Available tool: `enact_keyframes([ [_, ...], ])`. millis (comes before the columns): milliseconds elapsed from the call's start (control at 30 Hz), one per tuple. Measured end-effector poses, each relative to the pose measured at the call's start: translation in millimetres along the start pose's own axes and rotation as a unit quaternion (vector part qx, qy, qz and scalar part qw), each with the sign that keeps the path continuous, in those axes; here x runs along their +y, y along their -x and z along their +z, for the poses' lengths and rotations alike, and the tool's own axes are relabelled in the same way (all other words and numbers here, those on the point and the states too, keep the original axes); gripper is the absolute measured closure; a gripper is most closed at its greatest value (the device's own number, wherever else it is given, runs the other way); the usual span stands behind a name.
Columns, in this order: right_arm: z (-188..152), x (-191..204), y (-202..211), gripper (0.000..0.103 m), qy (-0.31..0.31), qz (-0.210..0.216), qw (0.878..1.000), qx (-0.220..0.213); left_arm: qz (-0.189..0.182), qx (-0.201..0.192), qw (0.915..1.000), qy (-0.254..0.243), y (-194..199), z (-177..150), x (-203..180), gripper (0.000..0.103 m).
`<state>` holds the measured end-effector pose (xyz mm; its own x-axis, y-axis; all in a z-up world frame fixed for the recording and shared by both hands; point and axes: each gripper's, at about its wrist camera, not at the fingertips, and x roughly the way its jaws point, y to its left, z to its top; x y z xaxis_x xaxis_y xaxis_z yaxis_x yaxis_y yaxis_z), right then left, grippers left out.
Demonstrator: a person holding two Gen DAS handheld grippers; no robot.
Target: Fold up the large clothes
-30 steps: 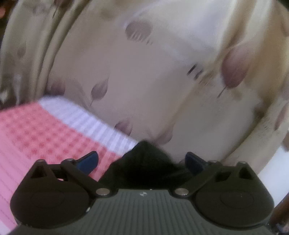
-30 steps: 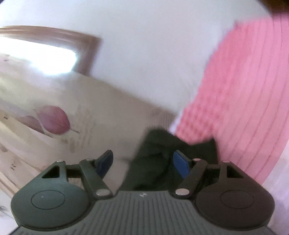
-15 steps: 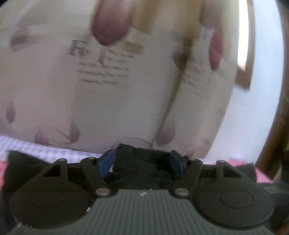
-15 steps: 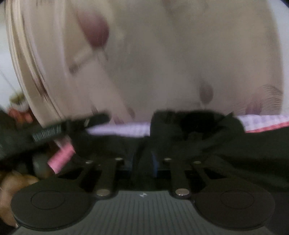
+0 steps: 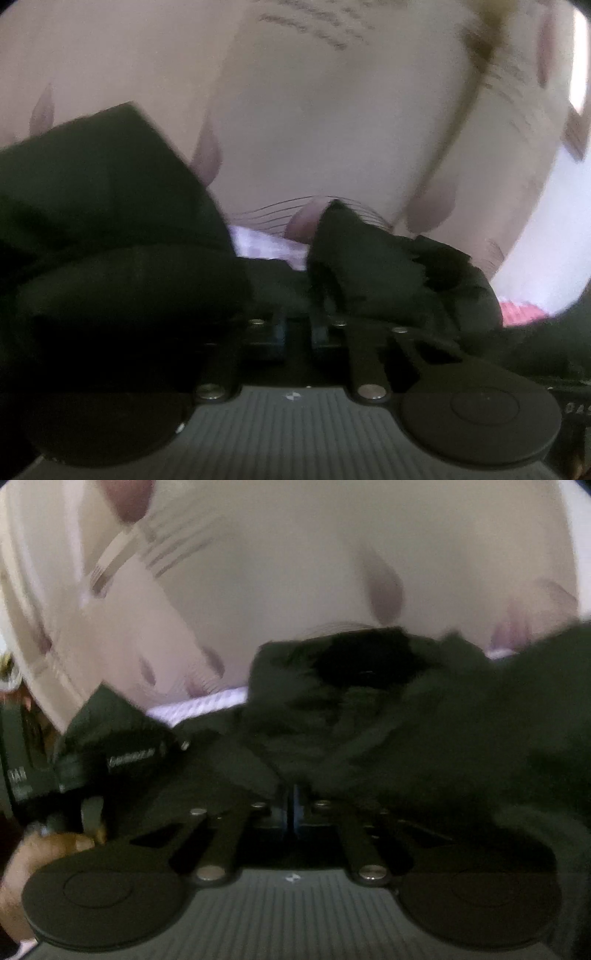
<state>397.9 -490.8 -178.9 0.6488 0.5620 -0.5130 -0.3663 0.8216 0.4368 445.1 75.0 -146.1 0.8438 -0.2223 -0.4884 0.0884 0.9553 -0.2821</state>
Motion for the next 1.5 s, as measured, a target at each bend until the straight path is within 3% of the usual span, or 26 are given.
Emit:
enact_keyframes([
  [67,4,-15,7,0.103,-0.019,-0.005,1.0,-0.01,-0.01,0.003,0.9995,0.03,-1,0,17,0.092],
  [300,8,-63,39,0.103,-0.054,-0.038,0.997,-0.033,-0.012,0.006,0.9993,0.036,4,2,39,0.092],
  [433,6,-85,61,0.103,-0.071,-0.044,0.995,-0.051,-0.009,-0.002,0.9976,0.068,14,4,64,0.092],
  [567,0,-115,87,0.103,-0.105,-0.061,0.99,-0.074,0.0,-0.007,0.9921,0.126,29,3,104,0.092],
  [700,-8,-139,105,0.103,-0.132,-0.072,0.985,-0.081,-0.001,-0.003,0.9792,0.203,40,0,146,0.092],
  [900,-15,-156,116,0.103,-0.166,-0.074,0.981,-0.073,-0.011,0.019,0.9785,0.205,43,-2,160,0.092],
  [1000,-17,-151,113,0.103,-0.143,-0.099,0.982,-0.068,-0.007,0.023,0.9789,0.203,38,-1,159,0.092],
  [1133,-14,-122,101,0.103,-0.054,-0.171,0.982,-0.055,0.01,0.025,0.984,0.176,38,-2,151,0.092],
  [1267,-13,-119,100,0.103,-0.033,-0.183,0.981,-0.051,0.014,0.023,0.9852,0.17,38,-4,153,0.092],
  [1367,-12,-98,94,0.103,0.04,-0.233,0.971,-0.045,0.023,0.02,0.9872,0.156,39,-4,151,0.092],
  [1500,-11,-98,96,0.103,0.049,-0.24,0.968,-0.048,0.038,0.015,0.9899,0.136,40,-2,143,0.092],
])
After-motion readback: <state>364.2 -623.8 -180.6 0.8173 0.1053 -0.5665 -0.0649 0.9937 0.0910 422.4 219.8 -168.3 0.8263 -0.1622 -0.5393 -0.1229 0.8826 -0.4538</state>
